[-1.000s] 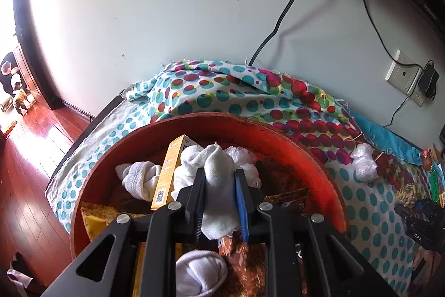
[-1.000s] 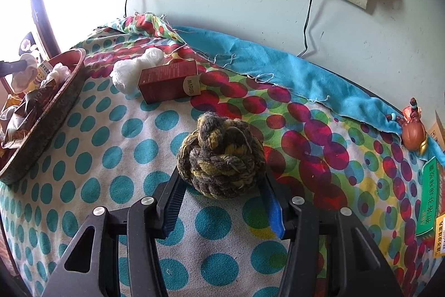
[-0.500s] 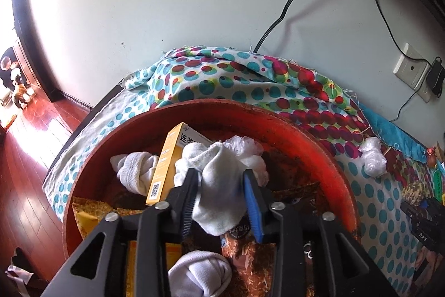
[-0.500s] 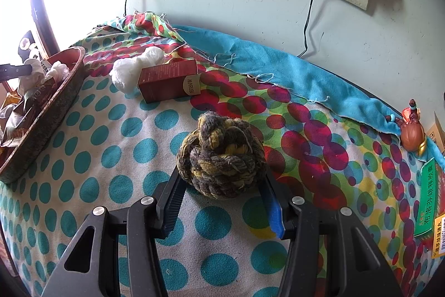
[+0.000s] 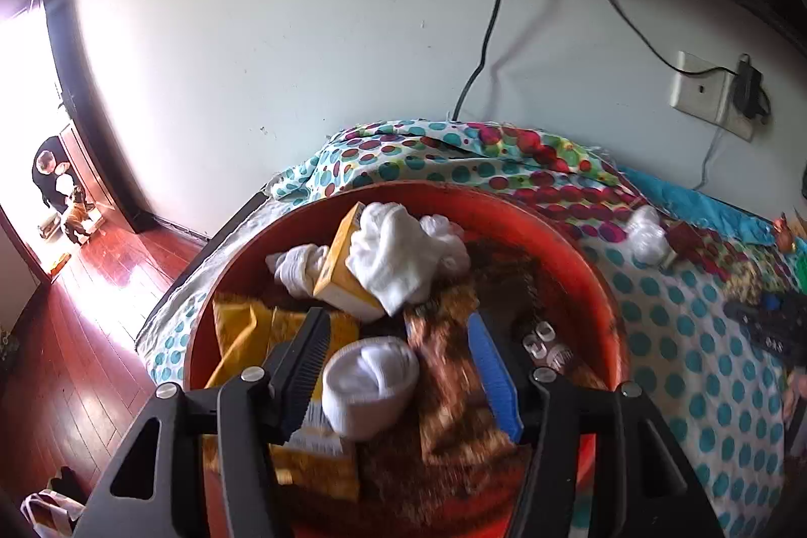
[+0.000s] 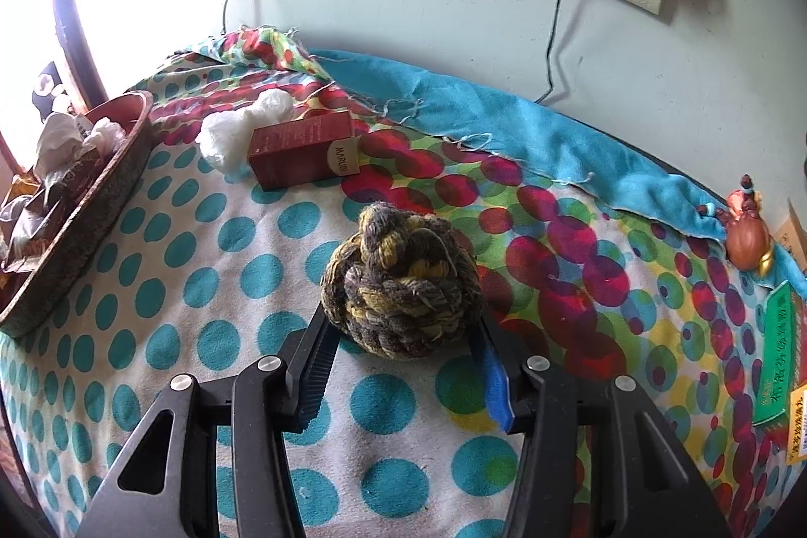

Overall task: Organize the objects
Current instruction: 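Carry the white sock into the red tray and open the left gripper, then carry the braided rope ball into the red tray and open the right gripper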

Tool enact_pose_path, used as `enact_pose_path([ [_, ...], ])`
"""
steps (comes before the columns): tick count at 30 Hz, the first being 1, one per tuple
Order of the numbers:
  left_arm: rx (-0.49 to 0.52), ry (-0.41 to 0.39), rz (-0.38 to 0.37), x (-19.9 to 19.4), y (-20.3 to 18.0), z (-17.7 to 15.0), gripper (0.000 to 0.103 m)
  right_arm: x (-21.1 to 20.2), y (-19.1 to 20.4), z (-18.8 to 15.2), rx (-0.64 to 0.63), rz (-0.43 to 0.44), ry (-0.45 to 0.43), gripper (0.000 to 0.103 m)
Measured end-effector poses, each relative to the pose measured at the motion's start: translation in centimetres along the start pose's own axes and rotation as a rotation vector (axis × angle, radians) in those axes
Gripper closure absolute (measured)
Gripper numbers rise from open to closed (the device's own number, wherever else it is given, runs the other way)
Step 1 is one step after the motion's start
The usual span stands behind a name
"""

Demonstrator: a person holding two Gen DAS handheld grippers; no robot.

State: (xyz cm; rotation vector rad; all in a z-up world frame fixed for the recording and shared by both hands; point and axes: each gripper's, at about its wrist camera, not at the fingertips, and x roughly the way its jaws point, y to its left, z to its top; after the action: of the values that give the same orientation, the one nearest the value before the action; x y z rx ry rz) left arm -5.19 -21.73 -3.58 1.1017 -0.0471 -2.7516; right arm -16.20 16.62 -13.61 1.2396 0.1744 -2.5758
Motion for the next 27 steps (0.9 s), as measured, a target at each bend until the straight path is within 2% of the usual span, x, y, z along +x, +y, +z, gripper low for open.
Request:
enact_pose_path([
  [5, 0.009, 0.013, -0.032, -2.6, -0.8, -3.2, 0.043, -0.2, -0.5, -0.1, 0.024, -0.016, -0.006, 0.055],
  [10, -0.010, 0.023, -0.020, -4.7, -0.5, -5.8, 0.043, -1.4, -0.4, -0.2, 0.010, -0.053, -0.057, 0.055],
  [14, -0.031, 0.000, 0.015, -6.2, 0.4, -7.3, 0.042, -1.9, -0.1, -0.1, -0.001, -0.068, -0.084, 0.055],
  [18, -0.038, -0.028, 0.066, -7.8, 1.9, -8.3, 0.042, -1.6, 0.6, 0.2, -0.021, -0.076, -0.064, 0.055],
  [20, -0.055, -0.044, 0.088, -8.6, 3.1, -8.7, 0.041, -1.8, 1.2, 0.4, 0.002, -0.036, -0.059, 0.055],
  [23, -0.110, -0.049, 0.081, -9.1, 4.9, -9.1, 0.039, -3.2, 3.8, 1.3, -0.012, 0.009, -0.098, 0.055],
  [27, -0.182, -0.046, 0.071, -9.1, 6.7, -9.4, 0.038, -5.6, 10.3, 3.0, -0.122, 0.111, -0.141, 0.055],
])
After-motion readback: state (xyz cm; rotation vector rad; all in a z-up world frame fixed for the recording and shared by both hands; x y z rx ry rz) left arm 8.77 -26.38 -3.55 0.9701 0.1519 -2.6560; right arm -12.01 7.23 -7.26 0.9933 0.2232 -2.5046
